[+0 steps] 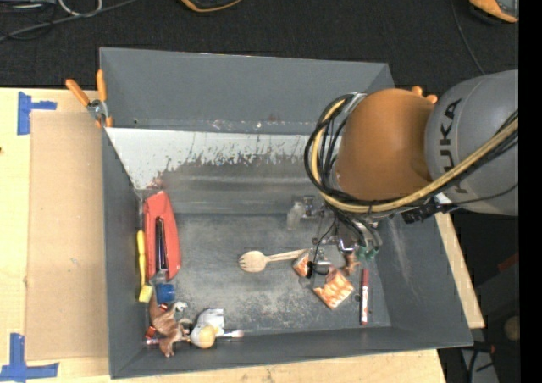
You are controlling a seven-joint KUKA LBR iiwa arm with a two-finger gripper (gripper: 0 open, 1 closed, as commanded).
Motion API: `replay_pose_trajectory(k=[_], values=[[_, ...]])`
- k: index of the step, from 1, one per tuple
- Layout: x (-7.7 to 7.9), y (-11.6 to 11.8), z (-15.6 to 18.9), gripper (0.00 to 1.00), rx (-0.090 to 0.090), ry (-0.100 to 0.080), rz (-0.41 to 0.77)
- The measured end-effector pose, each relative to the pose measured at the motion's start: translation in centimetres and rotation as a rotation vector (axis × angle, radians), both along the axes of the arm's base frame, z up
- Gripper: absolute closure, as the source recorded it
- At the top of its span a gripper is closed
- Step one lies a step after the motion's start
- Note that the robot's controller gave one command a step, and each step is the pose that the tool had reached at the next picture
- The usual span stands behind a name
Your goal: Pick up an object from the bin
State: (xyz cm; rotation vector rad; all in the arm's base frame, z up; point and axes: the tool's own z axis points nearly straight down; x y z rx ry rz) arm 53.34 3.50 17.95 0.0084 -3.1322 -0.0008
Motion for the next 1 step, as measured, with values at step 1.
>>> replay_pose_trajectory(k=[1], values=[[0.17,-0.04,0.4,0.0,0.0,-0.009,-0.001]])
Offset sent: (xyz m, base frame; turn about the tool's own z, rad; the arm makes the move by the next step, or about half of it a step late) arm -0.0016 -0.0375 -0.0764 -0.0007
